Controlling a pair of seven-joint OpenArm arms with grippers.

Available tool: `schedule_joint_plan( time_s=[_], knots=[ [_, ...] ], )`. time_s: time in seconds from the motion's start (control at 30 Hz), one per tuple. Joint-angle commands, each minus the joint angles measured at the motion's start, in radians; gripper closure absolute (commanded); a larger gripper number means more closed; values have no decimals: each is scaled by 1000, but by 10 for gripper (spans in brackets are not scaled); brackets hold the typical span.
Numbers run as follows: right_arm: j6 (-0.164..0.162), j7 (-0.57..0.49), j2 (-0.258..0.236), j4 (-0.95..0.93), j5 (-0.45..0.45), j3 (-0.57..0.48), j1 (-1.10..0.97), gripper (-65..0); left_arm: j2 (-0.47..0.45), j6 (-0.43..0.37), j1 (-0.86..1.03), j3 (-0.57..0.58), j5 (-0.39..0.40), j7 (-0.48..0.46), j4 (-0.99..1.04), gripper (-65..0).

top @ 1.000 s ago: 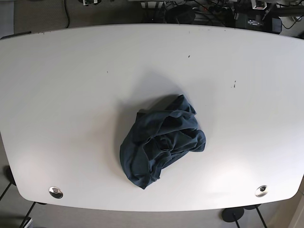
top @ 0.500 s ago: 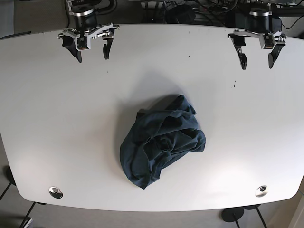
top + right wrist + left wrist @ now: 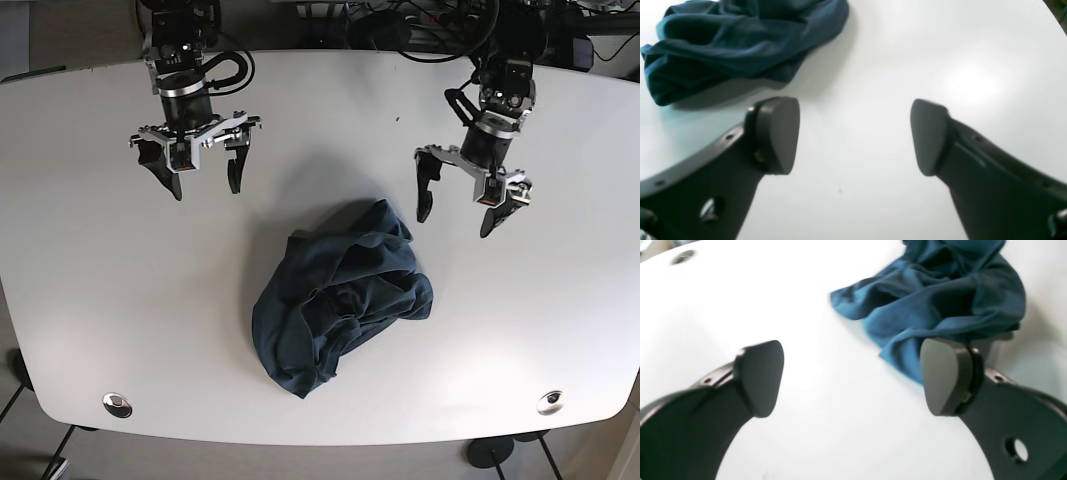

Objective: Fold the T-shirt properly
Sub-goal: 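Grasp the crumpled teal shirt with the left gripper and lift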

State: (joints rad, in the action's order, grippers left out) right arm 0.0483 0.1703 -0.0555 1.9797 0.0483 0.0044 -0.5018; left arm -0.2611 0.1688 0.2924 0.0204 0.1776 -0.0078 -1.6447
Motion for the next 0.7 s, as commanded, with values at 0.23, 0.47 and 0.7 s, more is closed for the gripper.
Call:
schedule_joint_plan(
  time_s=[0.23, 0.47, 0.7],
  knots=[
    [-6, -21, 0, 2, -6, -20, 7, -488, -8, 91, -220, 187, 4, -27, 200, -611],
    [-8, -21, 0, 2, -5, -20, 4, -488, -30, 94, -285, 301, 3, -27, 400, -239],
    [-3, -21, 0, 2, -6, -20, 12, -488, -62, 96, -195, 152, 7, -27, 255, -3]
  ],
)
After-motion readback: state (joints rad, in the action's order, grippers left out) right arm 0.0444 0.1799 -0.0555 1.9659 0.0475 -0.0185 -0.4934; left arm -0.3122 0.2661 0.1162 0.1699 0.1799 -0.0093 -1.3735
